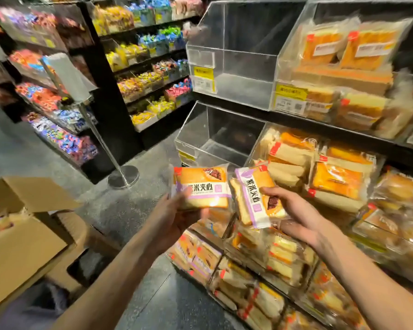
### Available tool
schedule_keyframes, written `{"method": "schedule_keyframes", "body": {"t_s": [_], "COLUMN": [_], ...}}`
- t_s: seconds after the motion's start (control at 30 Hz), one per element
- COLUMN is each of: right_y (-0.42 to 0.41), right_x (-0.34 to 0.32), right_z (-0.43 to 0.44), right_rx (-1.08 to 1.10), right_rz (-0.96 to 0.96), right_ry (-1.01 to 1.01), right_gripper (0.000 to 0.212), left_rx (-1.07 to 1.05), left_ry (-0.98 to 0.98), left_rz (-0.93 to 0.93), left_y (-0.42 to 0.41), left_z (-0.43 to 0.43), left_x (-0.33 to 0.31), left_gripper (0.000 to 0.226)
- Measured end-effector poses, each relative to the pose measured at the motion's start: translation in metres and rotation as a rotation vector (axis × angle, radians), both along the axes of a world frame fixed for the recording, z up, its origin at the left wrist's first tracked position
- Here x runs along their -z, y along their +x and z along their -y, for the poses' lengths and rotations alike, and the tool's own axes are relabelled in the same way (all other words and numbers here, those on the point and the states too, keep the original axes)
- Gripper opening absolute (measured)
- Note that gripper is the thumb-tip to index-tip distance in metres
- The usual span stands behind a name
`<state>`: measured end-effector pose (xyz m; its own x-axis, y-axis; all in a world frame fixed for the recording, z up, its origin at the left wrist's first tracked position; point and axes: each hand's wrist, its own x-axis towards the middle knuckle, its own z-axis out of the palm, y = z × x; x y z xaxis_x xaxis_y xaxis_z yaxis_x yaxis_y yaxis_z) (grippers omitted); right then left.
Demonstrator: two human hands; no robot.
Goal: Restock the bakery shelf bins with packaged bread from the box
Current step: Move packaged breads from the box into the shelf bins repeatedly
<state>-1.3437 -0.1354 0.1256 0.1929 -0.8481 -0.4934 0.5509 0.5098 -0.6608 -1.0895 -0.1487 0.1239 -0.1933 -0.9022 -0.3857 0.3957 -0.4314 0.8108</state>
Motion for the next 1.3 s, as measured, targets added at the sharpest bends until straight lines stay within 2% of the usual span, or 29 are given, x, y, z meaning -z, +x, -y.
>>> {"method": "schedule_keyframes", "body": {"t_s": [0.1, 0.23, 0.33, 0.4, 0.43, 0.47, 0.53, 0.67, 0.77, 0.93, 1.0, 1.07, 1.17, 1.3], "right_y": [0.044, 0.083, 0.096, 0.100, 0.098, 0.097, 0.097, 0.098, 0.092, 0.078, 0.076, 0.076, 0.081, 0.086], "right_x": [0.000, 0.001, -0.004, -0.011, -0.009, -0.009, -0.006, -0.001, -0.007, -0.007, -0.009, -0.008, -0.004, -0.001], "right_z": [0.016, 0.034, 0.048, 0.059, 0.067, 0.075, 0.091, 0.126, 0.149, 0.169, 0.176, 0.185, 0.197, 0.212], "right_rx": [0.044, 0.137, 0.151, 0.171, 0.215, 0.237, 0.252, 0.141, 0.170, 0.254, 0.280, 0.314, 0.346, 0.426], "right_rz": [0.037, 0.070, 0.083, 0.105, 0.119, 0.121, 0.103, -0.115, -0.222, -0.384, -0.411, -0.419, -0.454, -0.492], "right_ry": [0.010, 0.017, -0.036, -0.051, -0.054, -0.046, -0.061, -0.142, -0.154, -0.123, -0.112, -0.085, -0.045, 0.021], "right_gripper": [0.021, 0.028, 0.042, 0.010, 0.012, 0.023, 0.018, 0.036, 0.044, 0.038, 0.035, 0.034, 0.036, 0.039], "left_rx": [0.058, 0.074, 0.114, 0.129, 0.130, 0.120, 0.094, 0.120, 0.152, 0.183, 0.256, 0.379, 0.563, 0.700], "left_ry": [0.013, -0.062, -0.150, -0.164, -0.161, -0.151, -0.133, -0.223, -0.368, -0.622, -0.731, -0.803, -0.774, -0.614], "left_rz": [0.035, 0.217, 0.256, 0.237, 0.224, 0.222, 0.267, 0.351, 0.514, 0.989, 1.140, 1.214, 1.307, 1.347], "left_y": [0.039, 0.070, 0.079, 0.077, 0.074, 0.072, 0.067, 0.059, 0.055, 0.030, 0.013, -0.005, -0.031, -0.061], "left_z": [0.036, 0.075, 0.100, 0.116, 0.124, 0.132, 0.148, 0.181, 0.223, 0.304, 0.332, 0.359, 0.397, 0.438], "left_x": [0.006, 0.013, 0.016, 0.018, 0.020, 0.021, 0.025, 0.017, 0.007, 0.006, 0.009, 0.019, 0.047, 0.083], "left_gripper": [0.039, 0.017, 0.022, 0.031, 0.032, 0.030, 0.021, 0.021, 0.025, 0.024, 0.025, 0.030, 0.032, 0.041]}}
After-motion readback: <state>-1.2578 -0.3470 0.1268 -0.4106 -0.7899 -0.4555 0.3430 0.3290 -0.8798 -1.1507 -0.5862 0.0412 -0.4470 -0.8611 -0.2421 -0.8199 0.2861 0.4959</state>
